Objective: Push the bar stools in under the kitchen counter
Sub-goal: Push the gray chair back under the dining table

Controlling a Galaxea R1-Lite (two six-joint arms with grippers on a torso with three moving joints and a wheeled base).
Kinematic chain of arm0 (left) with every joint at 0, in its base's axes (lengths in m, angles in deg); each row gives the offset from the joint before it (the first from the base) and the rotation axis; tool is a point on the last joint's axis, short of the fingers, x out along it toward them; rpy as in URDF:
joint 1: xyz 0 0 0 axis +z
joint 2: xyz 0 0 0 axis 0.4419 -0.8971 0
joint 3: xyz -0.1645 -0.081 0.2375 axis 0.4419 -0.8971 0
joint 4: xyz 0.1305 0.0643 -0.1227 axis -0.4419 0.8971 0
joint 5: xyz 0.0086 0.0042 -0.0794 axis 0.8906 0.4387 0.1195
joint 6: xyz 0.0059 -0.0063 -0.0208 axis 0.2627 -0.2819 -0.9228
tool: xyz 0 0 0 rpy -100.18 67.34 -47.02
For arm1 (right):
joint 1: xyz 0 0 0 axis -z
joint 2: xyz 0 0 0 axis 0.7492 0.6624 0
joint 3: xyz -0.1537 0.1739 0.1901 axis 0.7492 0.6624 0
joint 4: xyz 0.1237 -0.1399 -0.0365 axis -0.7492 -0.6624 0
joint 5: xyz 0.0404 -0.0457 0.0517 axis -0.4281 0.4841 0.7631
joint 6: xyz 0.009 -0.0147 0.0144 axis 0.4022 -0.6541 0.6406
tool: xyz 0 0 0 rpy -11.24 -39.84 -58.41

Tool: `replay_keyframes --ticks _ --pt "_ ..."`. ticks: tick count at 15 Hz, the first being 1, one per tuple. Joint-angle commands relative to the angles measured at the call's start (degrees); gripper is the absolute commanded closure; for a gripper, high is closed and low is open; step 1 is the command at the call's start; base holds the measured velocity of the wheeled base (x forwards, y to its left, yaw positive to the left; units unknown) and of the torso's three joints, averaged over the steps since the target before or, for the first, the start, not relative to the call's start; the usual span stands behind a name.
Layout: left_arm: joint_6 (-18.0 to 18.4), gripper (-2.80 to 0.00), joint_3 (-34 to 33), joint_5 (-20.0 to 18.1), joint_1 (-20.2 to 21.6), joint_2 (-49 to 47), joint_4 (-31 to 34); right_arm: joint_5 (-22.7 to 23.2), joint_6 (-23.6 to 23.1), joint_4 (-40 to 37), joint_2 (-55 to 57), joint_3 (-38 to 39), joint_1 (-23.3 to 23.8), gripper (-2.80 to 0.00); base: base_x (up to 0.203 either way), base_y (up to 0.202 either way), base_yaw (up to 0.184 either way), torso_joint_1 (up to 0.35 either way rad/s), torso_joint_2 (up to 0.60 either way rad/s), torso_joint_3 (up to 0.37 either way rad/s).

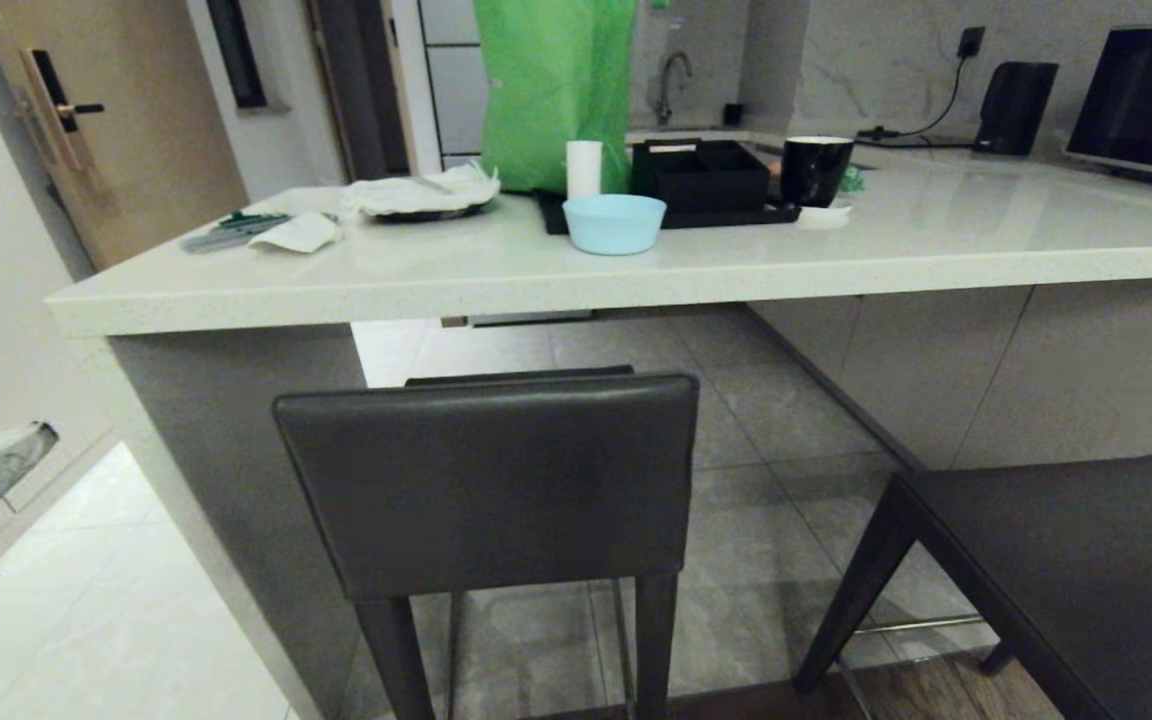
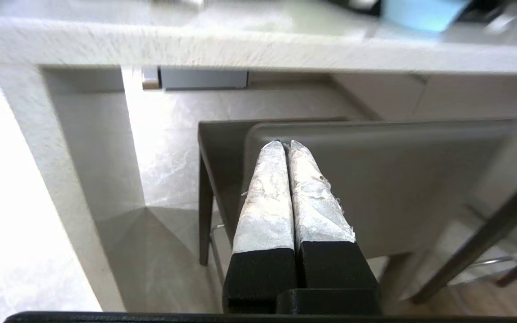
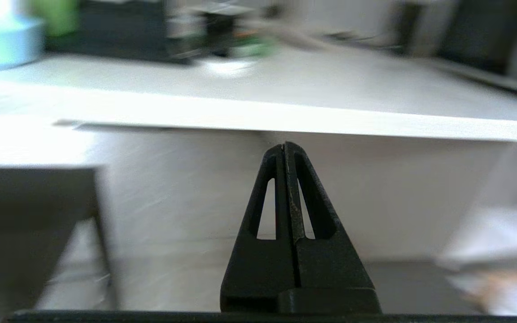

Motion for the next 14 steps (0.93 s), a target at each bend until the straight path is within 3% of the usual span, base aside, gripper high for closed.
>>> replay_keyframes --ticks 1,3,5,6,8,10,12,14 --pt "-0.32 0.00 5.22 0.04 1.19 14.63 12.28 0.07 -0.65 -9.25 -17.59 0.40 5.26 0.00 0.000 0.000 0.000 0.000 0.00 0.000" --pt "-0.40 0.00 7.79 -0.35 1.33 22.81 22.47 0.16 -1.14 -19.04 -27.71 0.50 7.12 0.00 0.000 0.000 0.000 0.000 0.00 0.000" --pt "0.33 0.00 9.48 -0.50 -2.84 30.18 37.12 0.12 -1.34 -29.67 -37.51 0.25 8.06 0.00 0.000 0.000 0.000 0.000 0.00 0.000" --pt "0.73 0.00 10.07 -0.58 -3.61 32.32 41.43 0.25 -1.43 -34.13 -41.99 0.14 8.64 0.00 0.000 0.000 0.000 0.000 0.00 0.000" --pt "1.49 0.00 9.52 -0.76 -3.38 35.69 41.95 0.67 -1.49 -43.57 -49.21 0.12 9.77 0.00 0.000 0.000 0.000 0.000 0.00 0.000" --pt "6.78 0.00 4.63 -0.87 -2.96 42.01 41.93 0.98 -1.69 -50.46 -55.36 3.13 10.46 0.00 0.000 0.000 0.000 0.000 0.00 0.000" --pt "11.54 0.00 -2.71 1.25 -2.67 46.69 41.36 1.66 -0.28 -49.94 -56.41 10.00 10.69 0.00 0.000 0.000 0.000 0.000 0.00 0.000" --pt "12.87 0.00 -8.22 4.49 -2.59 46.70 39.93 4.92 0.30 -44.31 -56.34 18.65 10.77 0.00 0.000 0.000 0.000 0.000 0.00 0.000"
